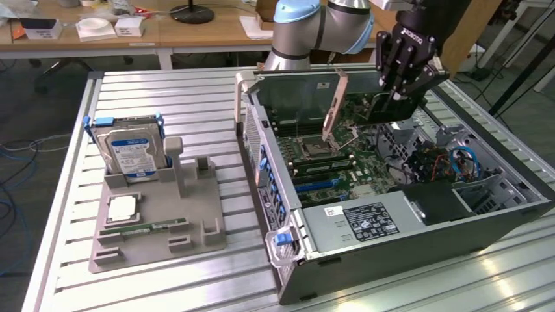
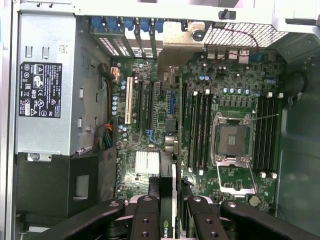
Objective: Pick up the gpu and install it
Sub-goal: 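Insert the gpu into the slot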
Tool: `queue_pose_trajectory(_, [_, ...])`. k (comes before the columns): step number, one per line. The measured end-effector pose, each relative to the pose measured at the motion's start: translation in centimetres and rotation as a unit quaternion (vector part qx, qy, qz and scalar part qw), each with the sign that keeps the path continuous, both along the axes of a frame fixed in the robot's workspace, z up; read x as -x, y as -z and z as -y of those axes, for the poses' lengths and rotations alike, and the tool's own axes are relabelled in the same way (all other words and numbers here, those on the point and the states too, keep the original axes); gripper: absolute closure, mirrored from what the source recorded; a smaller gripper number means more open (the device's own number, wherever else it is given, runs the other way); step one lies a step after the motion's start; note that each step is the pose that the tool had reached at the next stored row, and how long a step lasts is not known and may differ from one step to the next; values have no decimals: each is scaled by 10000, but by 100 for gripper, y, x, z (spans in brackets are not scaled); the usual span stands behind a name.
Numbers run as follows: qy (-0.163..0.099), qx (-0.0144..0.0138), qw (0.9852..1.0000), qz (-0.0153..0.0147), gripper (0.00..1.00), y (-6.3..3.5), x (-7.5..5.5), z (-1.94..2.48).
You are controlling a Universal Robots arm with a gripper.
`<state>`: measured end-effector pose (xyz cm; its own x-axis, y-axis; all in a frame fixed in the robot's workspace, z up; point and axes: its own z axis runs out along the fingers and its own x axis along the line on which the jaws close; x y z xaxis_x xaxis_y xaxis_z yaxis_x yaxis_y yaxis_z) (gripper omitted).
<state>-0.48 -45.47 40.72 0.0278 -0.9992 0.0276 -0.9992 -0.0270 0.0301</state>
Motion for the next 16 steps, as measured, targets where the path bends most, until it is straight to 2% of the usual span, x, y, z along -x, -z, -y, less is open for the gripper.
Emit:
queue_pose_trajectory(9, [1,-2,10000,1,74,27,0,-1])
queue_pose_trajectory(16, [1,1,10000,17,74,61,1,-2])
